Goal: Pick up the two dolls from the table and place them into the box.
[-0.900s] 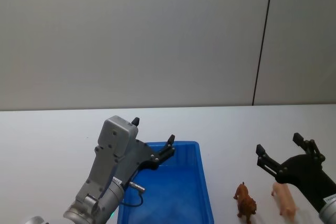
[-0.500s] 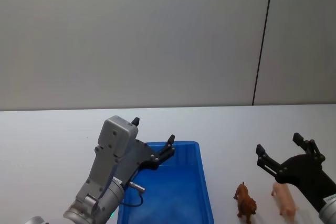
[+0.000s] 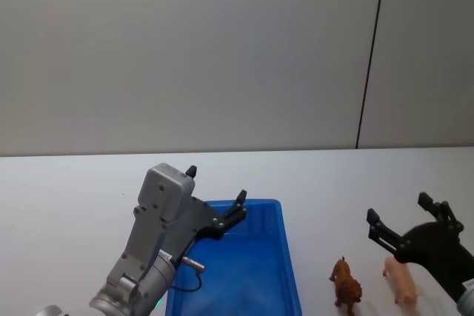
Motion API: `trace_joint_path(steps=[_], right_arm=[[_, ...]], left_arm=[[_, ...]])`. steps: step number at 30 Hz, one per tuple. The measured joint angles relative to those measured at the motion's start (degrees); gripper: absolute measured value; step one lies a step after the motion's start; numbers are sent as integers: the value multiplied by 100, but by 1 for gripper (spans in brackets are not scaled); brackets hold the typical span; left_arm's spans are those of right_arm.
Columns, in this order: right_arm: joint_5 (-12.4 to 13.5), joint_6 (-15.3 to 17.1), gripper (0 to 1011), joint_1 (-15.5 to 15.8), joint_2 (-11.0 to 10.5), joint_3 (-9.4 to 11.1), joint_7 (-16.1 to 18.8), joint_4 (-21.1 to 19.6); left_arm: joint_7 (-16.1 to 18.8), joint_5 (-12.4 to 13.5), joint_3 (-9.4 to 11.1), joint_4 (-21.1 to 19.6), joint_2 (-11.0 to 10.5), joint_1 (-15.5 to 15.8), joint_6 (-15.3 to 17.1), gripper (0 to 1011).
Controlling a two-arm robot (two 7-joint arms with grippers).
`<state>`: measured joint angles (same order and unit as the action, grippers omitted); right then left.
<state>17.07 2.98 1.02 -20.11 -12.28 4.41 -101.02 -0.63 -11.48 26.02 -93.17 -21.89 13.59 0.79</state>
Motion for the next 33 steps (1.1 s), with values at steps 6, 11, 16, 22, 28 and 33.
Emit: trace_joint_path(steps=[6,11,16,22,28,33], right_arm=[[105,208,1001,47,-133,89,105,42],[189,384,1001,94,-247,166,186,89],[289,609,1001,145,-361,241,296,176],[371,793,1001,173,-440,287,430,340],[427,921,1001,152,-442,291,546,544],[455,1021,1001,89,-394,263,620,717]], left_arm=[[0,0,0,0,0,0,0,1000],[0,0,0,0,0,0,0,1001],[0,0,0,0,0,0,0,1000],[0,0,0,0,0,0,0,1000],[0,0,0,0,0,0,0,1000],[0,0,0,0,0,0,0,1000]])
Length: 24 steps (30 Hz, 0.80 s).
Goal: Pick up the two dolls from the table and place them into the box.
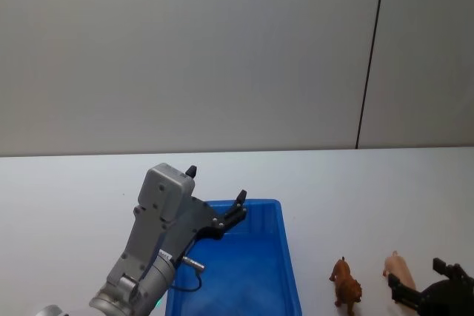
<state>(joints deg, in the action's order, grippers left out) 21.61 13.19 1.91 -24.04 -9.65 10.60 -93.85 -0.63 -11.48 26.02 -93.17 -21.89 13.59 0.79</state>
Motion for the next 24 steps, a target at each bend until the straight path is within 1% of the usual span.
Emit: trace_joint_path(steps=[3,10,11,13,14,15,16,20,21,22,24], right_arm=[[7,80,1001,-68,61,-38,38,155],[7,195,998,-182,165,-102,54,378],[7,215,961,-205,188,-114,56,419],[7,237,934,-231,212,-129,58,467],[7,255,890,-251,233,-140,59,504],[7,260,890,-262,242,-145,60,523],[7,274,839,-284,264,-157,60,567],[9,286,755,-316,296,-174,60,623],[10,287,710,-332,313,-184,60,651],[10,287,704,-345,327,-191,60,671],[6,285,616,-355,338,-199,56,687]], left_arm=[[0,0,0,0,0,0,0,1000],[0,0,0,0,0,0,0,1000],[0,0,0,0,0,0,0,1000],[0,0,0,0,0,0,0,1000],[0,0,0,0,0,0,0,1000],[0,0,0,0,0,0,0,1001],[0,0,0,0,0,0,0,1001],[0,0,0,0,0,0,0,1000],[0,0,0,0,0,0,0,1000],[0,0,0,0,0,0,0,1000],[0,0,0,0,0,0,0,1000]])
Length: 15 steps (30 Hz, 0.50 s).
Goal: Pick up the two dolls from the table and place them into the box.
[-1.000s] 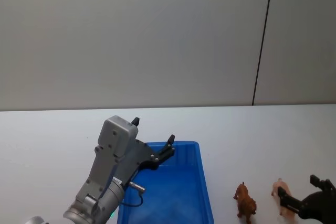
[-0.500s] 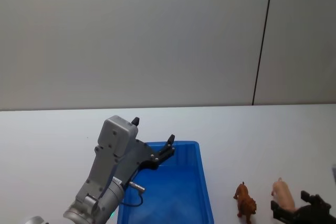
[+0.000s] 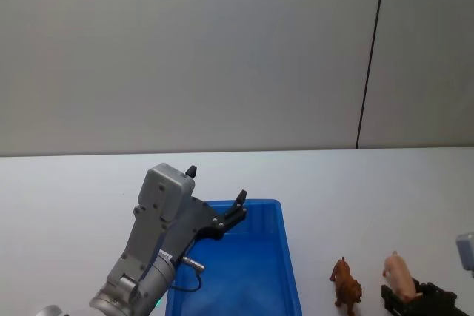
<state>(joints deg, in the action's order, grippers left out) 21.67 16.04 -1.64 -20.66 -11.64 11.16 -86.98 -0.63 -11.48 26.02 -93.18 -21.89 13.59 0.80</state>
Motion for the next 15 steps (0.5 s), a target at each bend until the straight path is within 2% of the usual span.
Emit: trace_joint_path(steps=[1,3,5,8,15], right_arm=[[-5,-4,559,-5,7,-3,-3,9],[-24,-23,535,-17,21,-10,-19,24],[-51,-53,434,-25,33,-19,-41,30],[-91,-101,376,-31,45,-27,-67,30],[-264,-305,371,-33,56,-46,-138,-62]], left_arm=[[0,0,0,0,0,0,0,1000],[0,0,0,0,0,0,0,1001],[0,0,0,0,0,0,0,1000],[0,0,0,0,0,0,0,1000],[0,0,0,0,0,0,0,1000]])
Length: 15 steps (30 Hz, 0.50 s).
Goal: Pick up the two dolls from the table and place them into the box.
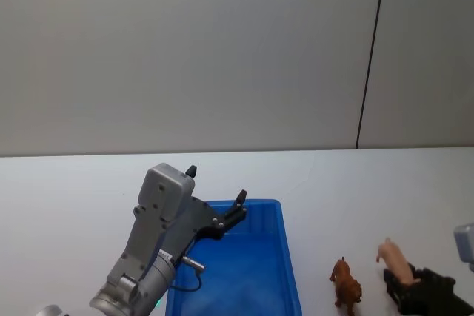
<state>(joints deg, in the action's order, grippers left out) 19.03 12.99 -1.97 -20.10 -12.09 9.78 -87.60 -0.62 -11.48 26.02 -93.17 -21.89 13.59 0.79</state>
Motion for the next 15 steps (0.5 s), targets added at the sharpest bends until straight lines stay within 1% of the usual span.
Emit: trace_joint_path(steps=[6,8,9,15], right_arm=[[-103,-122,371,-57,0,-1,72,-225],[-121,-131,371,-123,8,-1,179,-337],[-121,-131,371,-123,8,-1,179,-337],[-158,-70,371,-316,59,-24,497,-480]], left_arm=[[0,0,0,0,0,0,0,1000],[0,0,0,0,0,0,0,1000],[0,0,0,0,0,0,0,1000],[0,0,0,0,0,0,0,1000]])
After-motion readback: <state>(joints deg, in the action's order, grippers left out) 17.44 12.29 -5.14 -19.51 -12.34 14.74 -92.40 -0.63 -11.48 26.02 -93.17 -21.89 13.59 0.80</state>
